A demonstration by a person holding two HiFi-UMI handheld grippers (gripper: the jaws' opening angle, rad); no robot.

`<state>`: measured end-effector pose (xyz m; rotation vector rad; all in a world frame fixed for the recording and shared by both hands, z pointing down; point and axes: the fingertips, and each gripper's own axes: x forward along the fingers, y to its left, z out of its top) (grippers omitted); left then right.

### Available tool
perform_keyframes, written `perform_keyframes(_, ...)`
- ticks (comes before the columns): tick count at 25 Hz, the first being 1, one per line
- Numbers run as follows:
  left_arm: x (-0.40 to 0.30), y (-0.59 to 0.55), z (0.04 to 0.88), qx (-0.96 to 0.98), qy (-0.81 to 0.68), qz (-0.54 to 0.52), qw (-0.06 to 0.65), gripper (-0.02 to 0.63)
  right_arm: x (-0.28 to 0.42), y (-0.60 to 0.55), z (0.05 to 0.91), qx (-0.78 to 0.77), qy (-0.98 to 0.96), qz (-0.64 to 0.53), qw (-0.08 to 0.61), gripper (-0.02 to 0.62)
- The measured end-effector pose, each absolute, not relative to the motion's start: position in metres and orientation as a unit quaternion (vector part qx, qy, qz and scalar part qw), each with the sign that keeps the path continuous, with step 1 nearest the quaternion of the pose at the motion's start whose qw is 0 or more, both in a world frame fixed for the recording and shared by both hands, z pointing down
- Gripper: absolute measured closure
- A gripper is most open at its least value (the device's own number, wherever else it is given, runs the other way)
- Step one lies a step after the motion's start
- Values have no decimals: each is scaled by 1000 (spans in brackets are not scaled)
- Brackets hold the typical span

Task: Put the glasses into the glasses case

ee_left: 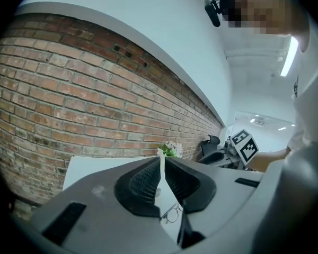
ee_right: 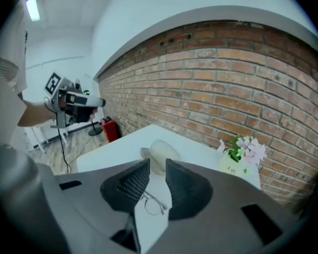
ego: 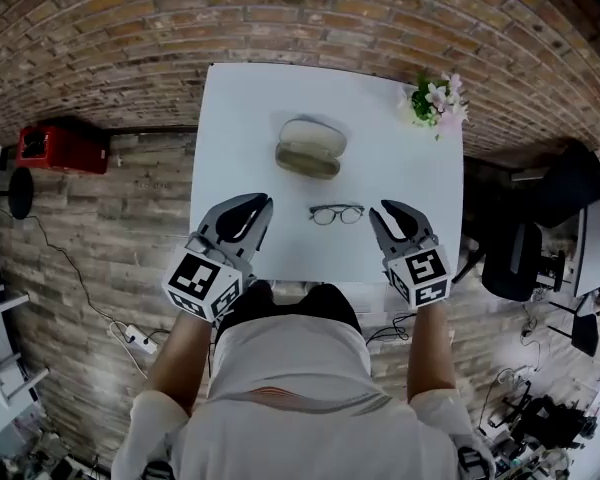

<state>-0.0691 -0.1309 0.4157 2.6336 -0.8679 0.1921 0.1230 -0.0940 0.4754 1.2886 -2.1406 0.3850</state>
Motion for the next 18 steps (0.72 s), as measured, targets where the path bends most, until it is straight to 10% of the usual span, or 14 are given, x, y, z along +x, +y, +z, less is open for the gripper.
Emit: perform_keyframes(18,-31,-107,457,910,-331,100,228,571,156,-84,639,299,-812,286,411,374)
